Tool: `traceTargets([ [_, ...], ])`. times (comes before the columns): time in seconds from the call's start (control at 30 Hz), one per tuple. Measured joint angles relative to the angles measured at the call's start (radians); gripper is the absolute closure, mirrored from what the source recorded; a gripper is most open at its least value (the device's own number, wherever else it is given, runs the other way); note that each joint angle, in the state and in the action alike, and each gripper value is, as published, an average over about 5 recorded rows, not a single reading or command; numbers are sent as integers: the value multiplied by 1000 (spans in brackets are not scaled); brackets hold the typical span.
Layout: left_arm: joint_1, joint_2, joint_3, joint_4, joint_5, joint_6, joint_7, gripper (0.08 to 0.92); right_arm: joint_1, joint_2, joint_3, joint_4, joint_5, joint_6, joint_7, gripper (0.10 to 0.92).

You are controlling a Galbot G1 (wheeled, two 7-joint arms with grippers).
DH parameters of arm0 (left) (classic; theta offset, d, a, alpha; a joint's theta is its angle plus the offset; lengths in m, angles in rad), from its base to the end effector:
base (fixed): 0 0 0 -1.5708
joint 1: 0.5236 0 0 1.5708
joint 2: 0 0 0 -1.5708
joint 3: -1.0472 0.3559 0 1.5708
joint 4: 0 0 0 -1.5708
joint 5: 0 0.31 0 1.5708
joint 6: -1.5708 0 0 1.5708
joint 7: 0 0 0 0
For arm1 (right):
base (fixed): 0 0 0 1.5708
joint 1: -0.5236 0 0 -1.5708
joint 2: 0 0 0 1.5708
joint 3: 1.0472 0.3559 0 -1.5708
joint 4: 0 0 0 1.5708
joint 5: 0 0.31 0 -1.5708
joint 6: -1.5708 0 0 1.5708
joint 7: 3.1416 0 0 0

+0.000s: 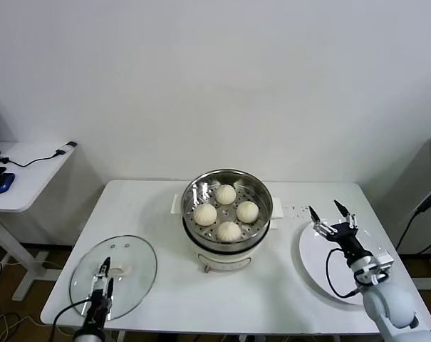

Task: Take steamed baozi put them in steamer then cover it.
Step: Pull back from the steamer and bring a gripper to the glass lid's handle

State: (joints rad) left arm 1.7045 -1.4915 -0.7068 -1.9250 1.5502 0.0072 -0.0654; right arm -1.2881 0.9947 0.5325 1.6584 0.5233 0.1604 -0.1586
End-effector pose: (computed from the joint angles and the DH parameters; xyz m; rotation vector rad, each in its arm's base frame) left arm 0.0776 0.0725 -0.3674 -0.1028 -1.8904 -2.1842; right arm 0.2345 -0.1814 -0.3400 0.3234 -3.1195 0.0694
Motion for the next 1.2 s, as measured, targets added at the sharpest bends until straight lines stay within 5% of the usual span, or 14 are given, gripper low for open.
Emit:
traceTargets([
  [0.33, -105, 3, -2, 170, 35, 16, -126, 177, -30, 38, 37, -2, -48, 0, 10, 203],
  [0.93, -258, 29, 0, 360, -36, 42, -218, 180, -53, 75, 64, -16, -108, 12, 14, 203],
  [1.2, -279, 42, -4, 387, -98, 18, -222, 364, -53, 90, 69, -33, -135, 21, 8, 203],
])
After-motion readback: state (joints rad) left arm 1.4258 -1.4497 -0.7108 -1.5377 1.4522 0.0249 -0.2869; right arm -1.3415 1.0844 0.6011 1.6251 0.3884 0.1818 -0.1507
